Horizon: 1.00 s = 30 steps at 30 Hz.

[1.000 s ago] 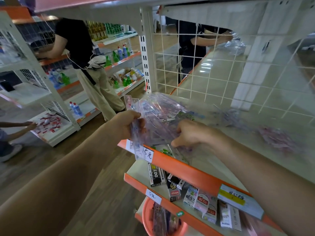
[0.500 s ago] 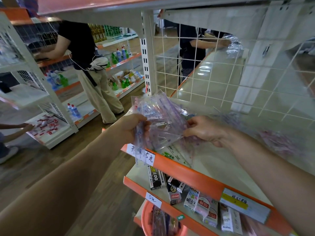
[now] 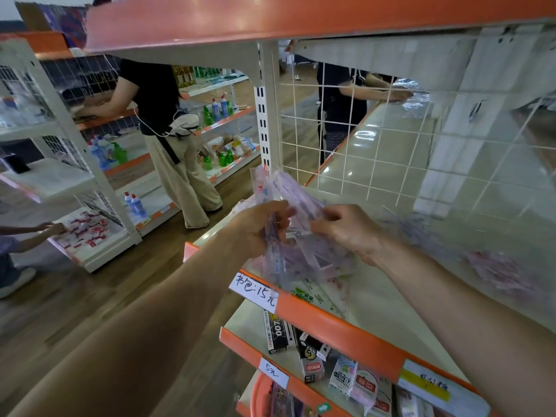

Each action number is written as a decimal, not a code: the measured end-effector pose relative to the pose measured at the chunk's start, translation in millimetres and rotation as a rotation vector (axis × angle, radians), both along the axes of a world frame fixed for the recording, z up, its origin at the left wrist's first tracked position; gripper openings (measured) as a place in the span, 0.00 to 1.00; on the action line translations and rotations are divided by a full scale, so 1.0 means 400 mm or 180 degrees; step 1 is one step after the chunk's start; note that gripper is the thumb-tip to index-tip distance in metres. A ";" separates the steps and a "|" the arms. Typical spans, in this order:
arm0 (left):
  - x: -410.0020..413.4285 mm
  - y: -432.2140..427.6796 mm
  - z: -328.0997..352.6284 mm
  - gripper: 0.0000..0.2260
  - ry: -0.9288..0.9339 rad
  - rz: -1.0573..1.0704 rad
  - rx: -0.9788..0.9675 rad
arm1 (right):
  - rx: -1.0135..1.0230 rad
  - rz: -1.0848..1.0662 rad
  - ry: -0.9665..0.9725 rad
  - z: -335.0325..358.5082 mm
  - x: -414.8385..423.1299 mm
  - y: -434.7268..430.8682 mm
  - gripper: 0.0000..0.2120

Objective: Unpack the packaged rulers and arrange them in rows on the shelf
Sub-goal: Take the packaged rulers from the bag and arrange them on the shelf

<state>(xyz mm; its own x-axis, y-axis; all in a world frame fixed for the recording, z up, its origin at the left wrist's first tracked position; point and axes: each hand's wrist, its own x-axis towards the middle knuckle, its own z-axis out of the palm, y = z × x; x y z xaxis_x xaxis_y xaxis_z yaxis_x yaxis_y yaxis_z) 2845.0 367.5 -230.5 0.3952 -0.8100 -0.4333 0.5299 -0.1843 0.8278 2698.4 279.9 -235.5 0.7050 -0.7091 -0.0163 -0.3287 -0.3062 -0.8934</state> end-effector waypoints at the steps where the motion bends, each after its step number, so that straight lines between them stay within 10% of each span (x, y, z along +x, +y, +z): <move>1: 0.003 -0.003 0.001 0.03 0.0010 0.0019 -0.0036 | -0.0126 -0.0024 -0.0046 -0.003 0.006 -0.001 0.13; 12: 0.070 0.014 -0.003 0.08 0.0331 0.0392 0.0080 | -0.0754 -0.0017 0.0177 -0.038 0.086 -0.089 0.15; 23: 0.128 0.051 -0.005 0.08 0.0541 0.0212 -0.0155 | -0.1414 0.0040 0.2103 -0.069 0.243 -0.210 0.28; 30: 0.148 0.052 -0.010 0.10 0.0803 0.0265 -0.0179 | -0.1701 -0.0008 0.2123 -0.076 0.267 -0.229 0.11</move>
